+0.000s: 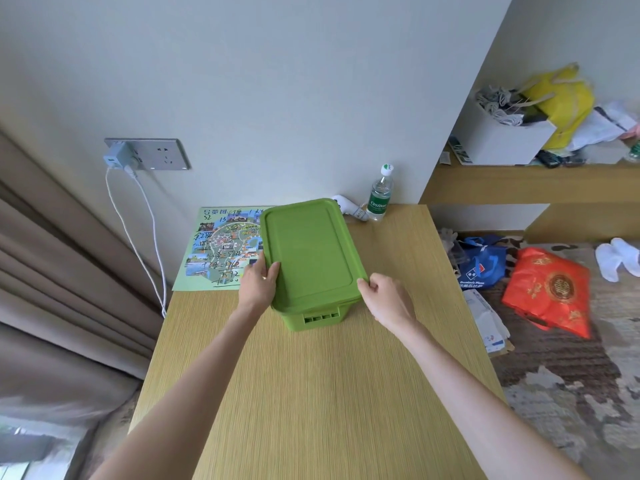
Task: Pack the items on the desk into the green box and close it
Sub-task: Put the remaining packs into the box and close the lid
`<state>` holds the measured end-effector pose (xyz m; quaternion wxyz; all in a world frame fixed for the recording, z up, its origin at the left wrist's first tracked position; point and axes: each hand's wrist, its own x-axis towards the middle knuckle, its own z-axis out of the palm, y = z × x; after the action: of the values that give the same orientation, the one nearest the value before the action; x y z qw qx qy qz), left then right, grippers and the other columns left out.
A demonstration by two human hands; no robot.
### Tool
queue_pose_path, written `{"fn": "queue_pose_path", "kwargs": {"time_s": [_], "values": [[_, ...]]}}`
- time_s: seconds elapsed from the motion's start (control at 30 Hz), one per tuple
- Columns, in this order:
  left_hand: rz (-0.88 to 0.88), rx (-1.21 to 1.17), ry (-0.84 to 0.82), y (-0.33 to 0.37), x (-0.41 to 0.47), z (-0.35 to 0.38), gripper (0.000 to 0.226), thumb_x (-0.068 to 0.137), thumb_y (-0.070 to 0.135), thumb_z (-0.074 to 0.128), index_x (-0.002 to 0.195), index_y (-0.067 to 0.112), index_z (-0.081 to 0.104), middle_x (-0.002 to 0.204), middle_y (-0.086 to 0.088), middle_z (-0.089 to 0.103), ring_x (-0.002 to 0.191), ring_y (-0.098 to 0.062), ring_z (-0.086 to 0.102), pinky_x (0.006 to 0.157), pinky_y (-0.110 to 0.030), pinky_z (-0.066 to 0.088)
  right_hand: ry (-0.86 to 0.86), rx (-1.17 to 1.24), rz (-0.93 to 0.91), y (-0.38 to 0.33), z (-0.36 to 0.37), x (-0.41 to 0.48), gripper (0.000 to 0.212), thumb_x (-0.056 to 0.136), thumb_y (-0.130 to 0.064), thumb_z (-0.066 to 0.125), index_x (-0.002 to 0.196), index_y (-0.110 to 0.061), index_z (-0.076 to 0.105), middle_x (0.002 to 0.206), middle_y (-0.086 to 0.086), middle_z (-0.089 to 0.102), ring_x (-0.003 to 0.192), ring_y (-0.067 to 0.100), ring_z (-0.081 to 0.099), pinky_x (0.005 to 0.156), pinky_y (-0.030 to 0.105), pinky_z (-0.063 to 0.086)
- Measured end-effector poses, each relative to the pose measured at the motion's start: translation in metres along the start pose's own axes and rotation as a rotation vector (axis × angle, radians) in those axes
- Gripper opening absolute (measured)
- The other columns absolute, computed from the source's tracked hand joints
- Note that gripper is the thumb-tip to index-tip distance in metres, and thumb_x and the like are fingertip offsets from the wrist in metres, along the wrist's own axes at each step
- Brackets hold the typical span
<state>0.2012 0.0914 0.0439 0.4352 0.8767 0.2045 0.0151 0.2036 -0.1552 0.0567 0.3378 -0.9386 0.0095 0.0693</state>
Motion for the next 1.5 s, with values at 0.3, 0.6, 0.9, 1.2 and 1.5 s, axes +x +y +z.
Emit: {"fn": "queue_pose_path", "kwargs": {"time_s": [0.3, 0.6, 0.9, 1.2, 1.5], "values": [[0.027, -0.114, -0.074, -0.01, 0.002, -0.011, 0.045, 0.097, 0.024, 0.056, 0.139, 0.008, 0.046, 0.114, -0.013, 0.063, 0.104, -0.028, 0.06, 0.088, -0.042, 0.053, -0.172, 0.316, 0.186, 0.003, 0.006, 0.002, 0.028, 0.096, -0.034, 0.056, 0.1, -0.006, 0.055, 0.082, 0.007, 0.066, 0.066, 0.019, 0.066, 0.065, 0.039, 0.06], [-0.09, -0.25, -0.113, -0.008, 0.019, -0.006, 0.048, 0.093, 0.02, 0.063, 0.134, 0.005, 0.043, 0.102, -0.01, 0.056, 0.092, -0.027, 0.059, 0.083, -0.045, 0.053, -0.209, 0.507, 0.272, -0.002, 0.008, 0.01, 0.019, 0.099, -0.013, 0.052, 0.115, -0.004, 0.05, 0.102, 0.011, 0.061, 0.073, 0.024, 0.068, 0.074, 0.044, 0.06], [-0.164, -0.374, -0.259, -0.01, 0.036, -0.015, 0.053, 0.09, 0.018, 0.067, 0.131, 0.009, 0.035, 0.1, -0.008, 0.061, 0.085, -0.018, 0.064, 0.065, -0.036, 0.057, -0.133, 0.515, 0.298, -0.007, 0.014, 0.003, 0.025, 0.098, -0.016, 0.054, 0.12, -0.006, 0.047, 0.103, 0.006, 0.059, 0.071, 0.022, 0.068, 0.068, 0.037, 0.06], [-0.213, -0.426, -0.124, 0.016, 0.117, -0.008, 0.052, 0.094, 0.028, 0.062, 0.134, 0.001, 0.044, 0.123, -0.012, 0.059, 0.106, -0.025, 0.059, 0.09, -0.035, 0.049, 0.012, 0.779, 0.428, -0.004, 0.032, -0.006, 0.027, 0.094, -0.023, 0.062, 0.111, -0.003, 0.054, 0.087, 0.01, 0.064, 0.062, 0.016, 0.067, 0.057, 0.026, 0.059], [-0.139, -0.301, -0.143, 0.008, 0.176, 0.001, 0.038, 0.101, 0.03, 0.048, 0.122, 0.002, 0.063, 0.106, -0.014, 0.067, 0.081, -0.025, 0.056, 0.078, -0.035, 0.049, 0.069, 0.886, 0.385, 0.0, 0.04, -0.012, 0.025, 0.092, -0.024, 0.064, 0.106, -0.004, 0.058, 0.087, 0.011, 0.066, 0.064, 0.017, 0.067, 0.065, 0.034, 0.06]]}}
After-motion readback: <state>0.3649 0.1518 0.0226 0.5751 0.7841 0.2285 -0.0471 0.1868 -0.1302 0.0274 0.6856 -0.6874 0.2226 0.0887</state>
